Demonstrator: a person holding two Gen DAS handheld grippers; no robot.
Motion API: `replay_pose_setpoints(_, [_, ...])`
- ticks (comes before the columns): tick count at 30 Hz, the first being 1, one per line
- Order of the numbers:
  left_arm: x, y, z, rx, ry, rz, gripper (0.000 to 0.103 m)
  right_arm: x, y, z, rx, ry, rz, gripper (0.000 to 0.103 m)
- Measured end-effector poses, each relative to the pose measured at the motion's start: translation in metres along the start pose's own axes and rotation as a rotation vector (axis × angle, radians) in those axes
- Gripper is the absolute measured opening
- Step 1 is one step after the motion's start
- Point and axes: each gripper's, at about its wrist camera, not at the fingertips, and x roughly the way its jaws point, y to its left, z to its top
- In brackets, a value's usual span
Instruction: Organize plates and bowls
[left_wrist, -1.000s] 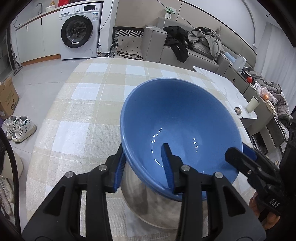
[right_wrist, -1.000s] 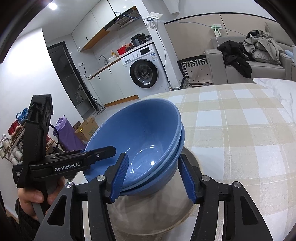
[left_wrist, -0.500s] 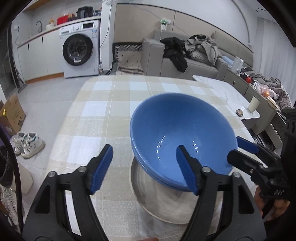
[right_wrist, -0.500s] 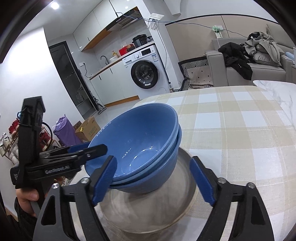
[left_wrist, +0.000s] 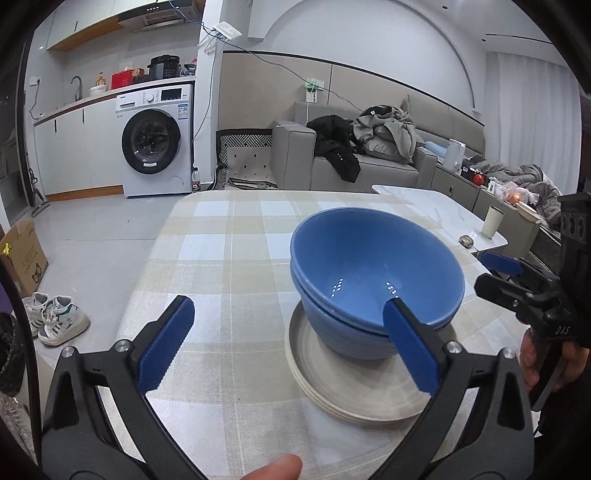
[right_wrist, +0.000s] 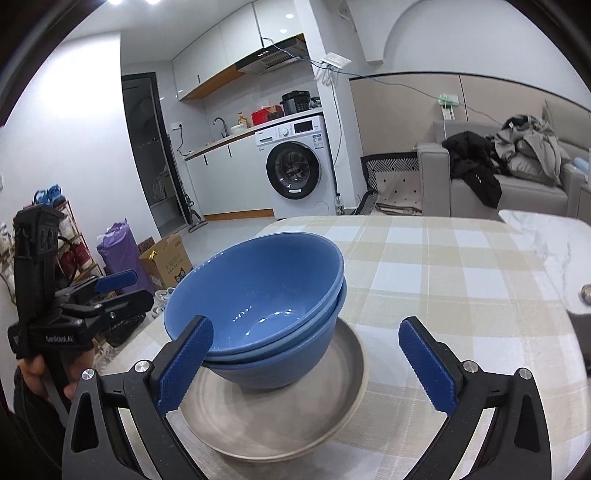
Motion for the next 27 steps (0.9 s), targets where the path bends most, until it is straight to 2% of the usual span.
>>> replay_pose_setpoints(9, [0.006, 0.001, -0.021, 0.012, -0.022, -0.043, 0.102, -0.010, 0.004, -0.015, -0.057, -0.027, -0.033, 0.103])
replay_pose_setpoints(18, [0.005, 0.003, -0.033, 0.035, -0.075, -0.074, 0.102, -0.025, 0.006, -0.029, -0.156, -0.057, -0.008, 0.103])
replay_pose_setpoints(27, [0.010, 0.007, -0.041, 0.023, -0.092, -0.083, 0.102, -0.031, 0.002, -0.042, -0.127, -0.094, 0.020, 0.103])
